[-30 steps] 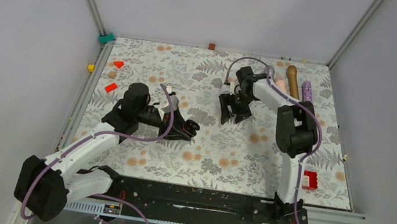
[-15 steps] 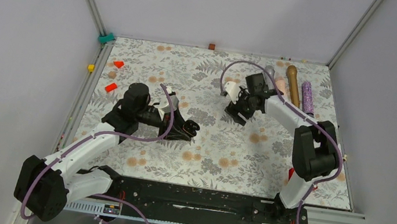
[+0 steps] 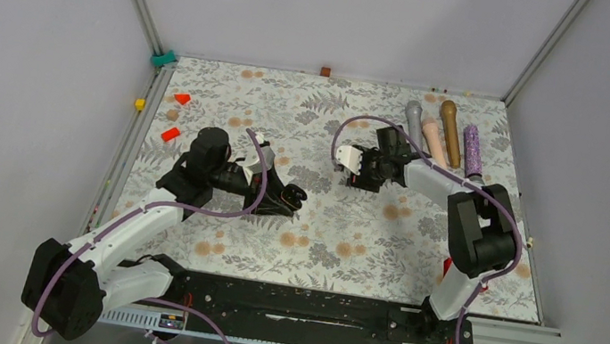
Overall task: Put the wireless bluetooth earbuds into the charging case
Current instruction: Pick up the earbud from the center of the board.
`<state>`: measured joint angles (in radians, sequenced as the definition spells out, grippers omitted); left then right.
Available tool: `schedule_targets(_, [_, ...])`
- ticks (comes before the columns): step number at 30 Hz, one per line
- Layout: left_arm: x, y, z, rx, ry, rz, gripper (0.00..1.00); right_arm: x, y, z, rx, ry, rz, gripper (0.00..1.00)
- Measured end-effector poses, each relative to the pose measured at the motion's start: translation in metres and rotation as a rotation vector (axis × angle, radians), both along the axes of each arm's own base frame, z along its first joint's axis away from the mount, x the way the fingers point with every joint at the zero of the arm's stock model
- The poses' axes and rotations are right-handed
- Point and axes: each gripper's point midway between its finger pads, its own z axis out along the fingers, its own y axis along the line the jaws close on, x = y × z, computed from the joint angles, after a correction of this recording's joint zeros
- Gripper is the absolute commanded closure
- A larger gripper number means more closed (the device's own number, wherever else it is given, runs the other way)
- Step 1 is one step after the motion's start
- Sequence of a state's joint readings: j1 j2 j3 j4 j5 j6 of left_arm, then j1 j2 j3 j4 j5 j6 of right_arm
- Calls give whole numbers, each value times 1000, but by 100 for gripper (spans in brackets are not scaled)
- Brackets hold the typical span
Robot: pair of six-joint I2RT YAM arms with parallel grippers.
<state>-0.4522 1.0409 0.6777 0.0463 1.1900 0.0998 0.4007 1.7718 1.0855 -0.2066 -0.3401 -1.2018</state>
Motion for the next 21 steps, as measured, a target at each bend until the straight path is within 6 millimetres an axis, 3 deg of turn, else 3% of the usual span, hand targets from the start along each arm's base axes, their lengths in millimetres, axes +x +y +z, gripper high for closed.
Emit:
schedule_targets(12, [0, 0, 0, 0, 0, -1, 100, 2, 0, -24, -48, 7, 74, 42])
schedule_targets(21, [0, 0, 0, 0, 0, -1, 100, 13, 6, -25, -51, -22, 86, 47])
